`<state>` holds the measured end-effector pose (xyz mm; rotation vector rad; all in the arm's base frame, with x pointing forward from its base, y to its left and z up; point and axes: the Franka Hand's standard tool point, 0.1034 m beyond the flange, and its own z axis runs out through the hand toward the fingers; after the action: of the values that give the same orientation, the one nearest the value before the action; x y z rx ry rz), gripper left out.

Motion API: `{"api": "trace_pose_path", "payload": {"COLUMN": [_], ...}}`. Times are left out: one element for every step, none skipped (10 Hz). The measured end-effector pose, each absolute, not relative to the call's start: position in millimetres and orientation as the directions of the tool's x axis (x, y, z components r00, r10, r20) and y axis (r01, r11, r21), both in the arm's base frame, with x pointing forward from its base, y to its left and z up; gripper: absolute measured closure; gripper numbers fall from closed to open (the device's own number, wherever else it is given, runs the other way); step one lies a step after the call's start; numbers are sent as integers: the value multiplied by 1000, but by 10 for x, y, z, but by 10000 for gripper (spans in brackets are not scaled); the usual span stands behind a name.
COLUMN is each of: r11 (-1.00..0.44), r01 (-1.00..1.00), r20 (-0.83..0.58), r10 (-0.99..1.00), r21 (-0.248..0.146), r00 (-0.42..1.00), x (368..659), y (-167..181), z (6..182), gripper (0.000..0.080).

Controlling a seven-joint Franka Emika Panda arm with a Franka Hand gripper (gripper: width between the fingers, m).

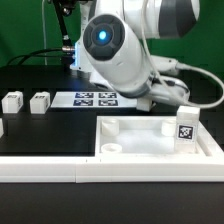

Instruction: Assemble square table

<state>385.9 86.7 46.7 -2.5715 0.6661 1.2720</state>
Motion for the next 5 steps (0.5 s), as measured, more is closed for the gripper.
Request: {"api": "trace_pose_path", "payload": {"r11": [-889,-898,-901,-891,-893], "r01": [-459,-438,-433,-453,-450], "r20": [-760,-721,-719,-720,-666], "r10": [-291,-278,-276,-305,-319], "r21": [-11,-39,-39,-16,-28], "r00": [582,634,638,624,674], "x": [4039,4185,4198,4185,4258], "y": [768,607,455,418,449], "z": [671,914,1101,1129,1068], "gripper": [514,514,514,512,512]}}
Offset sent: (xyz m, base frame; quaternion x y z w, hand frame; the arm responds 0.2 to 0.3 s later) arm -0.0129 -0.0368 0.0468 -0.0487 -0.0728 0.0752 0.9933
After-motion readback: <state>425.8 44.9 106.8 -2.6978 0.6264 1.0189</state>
